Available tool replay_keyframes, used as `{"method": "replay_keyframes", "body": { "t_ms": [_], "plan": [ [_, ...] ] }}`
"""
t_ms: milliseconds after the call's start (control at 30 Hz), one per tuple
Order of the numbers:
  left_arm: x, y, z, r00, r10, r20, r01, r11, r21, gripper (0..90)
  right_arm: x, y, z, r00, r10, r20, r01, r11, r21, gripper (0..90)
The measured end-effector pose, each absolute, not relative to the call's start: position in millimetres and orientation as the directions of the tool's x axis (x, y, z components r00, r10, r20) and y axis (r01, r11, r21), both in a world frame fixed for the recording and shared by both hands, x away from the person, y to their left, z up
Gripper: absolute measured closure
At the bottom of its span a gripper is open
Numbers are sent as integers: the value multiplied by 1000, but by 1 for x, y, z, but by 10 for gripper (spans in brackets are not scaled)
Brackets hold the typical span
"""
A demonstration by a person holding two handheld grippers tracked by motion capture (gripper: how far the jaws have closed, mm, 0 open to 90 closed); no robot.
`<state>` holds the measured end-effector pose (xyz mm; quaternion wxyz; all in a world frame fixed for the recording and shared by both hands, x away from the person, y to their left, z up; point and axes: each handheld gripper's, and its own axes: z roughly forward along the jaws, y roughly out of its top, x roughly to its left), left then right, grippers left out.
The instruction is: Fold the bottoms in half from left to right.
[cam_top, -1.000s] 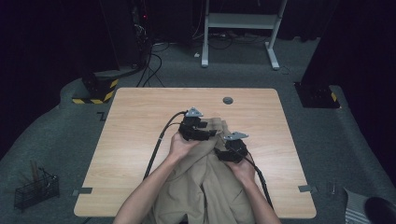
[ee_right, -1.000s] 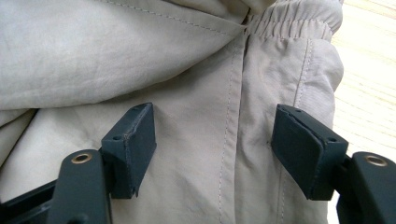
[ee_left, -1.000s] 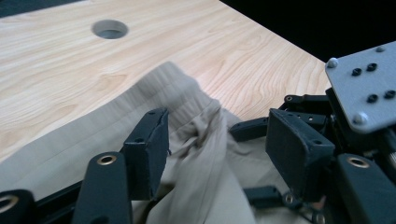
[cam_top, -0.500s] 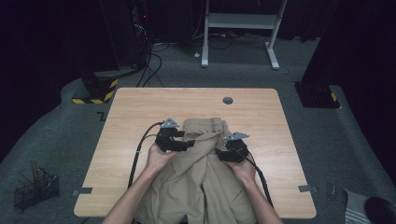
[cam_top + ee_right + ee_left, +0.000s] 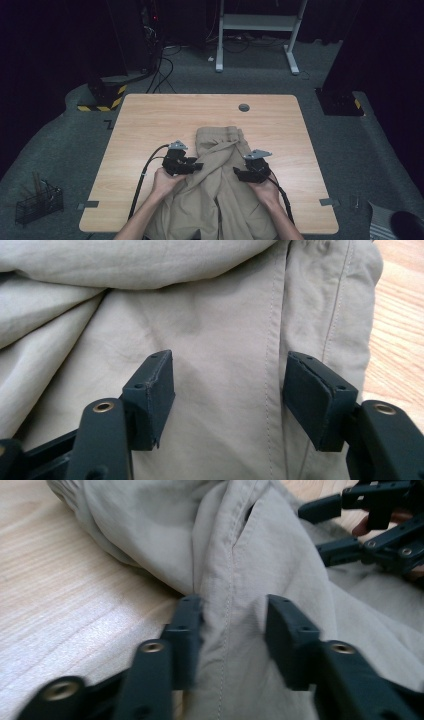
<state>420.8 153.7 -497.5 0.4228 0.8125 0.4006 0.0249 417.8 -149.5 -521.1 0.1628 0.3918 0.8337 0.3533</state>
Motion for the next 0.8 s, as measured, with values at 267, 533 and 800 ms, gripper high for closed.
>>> {"method": "replay_keyframes", "body": {
  "t_ms": [267, 533, 800],
  "plan": [
    [435, 150, -501, 680, 674, -290, 634, -340, 695, 859, 425, -141, -523, -612, 790, -13, 539, 429, 725, 374],
    [457, 156, -493, 653, 705, -278, 632, -304, 713, 887, 444, -129, -523, -580, 814, -12, 556, 407, 725, 373],
    [480, 162, -486, 614, 747, -253, 607, -243, 757, 888, 471, -117, -523, -531, 847, -13, 577, 372, 727, 372]
  ]
}}
